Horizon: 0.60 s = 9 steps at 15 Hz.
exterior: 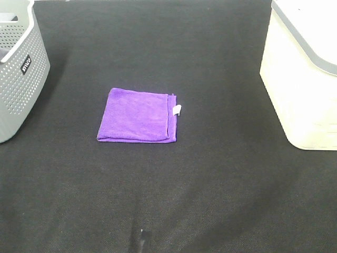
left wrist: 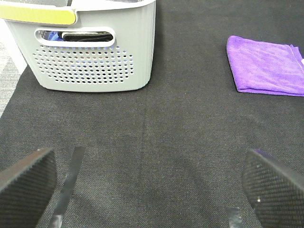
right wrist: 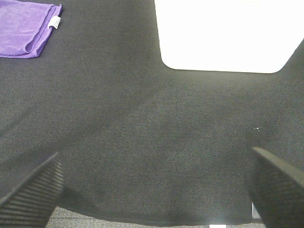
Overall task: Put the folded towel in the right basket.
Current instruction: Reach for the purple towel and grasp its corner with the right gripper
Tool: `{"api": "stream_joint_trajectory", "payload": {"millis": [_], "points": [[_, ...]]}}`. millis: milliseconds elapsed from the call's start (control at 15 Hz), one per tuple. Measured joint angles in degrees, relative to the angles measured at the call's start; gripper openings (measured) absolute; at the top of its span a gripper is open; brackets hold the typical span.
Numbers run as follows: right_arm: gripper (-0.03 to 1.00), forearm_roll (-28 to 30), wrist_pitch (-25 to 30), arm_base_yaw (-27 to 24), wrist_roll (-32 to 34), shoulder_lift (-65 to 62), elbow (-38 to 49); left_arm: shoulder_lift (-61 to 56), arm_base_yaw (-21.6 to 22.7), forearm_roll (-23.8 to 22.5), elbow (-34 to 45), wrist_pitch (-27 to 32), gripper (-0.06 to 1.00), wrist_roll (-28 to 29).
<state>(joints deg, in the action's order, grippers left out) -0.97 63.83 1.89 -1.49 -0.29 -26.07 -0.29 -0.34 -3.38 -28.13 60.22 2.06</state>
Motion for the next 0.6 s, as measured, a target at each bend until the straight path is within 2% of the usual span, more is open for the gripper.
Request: {"api": "stream_joint_trajectory", "payload": {"millis": [600], "points": [[0.98, 0.00, 0.00, 0.00, 0.00, 0.00, 0.00, 0.00, 0.00, 0.00, 0.00, 0.00, 0.99, 0.00]]}}
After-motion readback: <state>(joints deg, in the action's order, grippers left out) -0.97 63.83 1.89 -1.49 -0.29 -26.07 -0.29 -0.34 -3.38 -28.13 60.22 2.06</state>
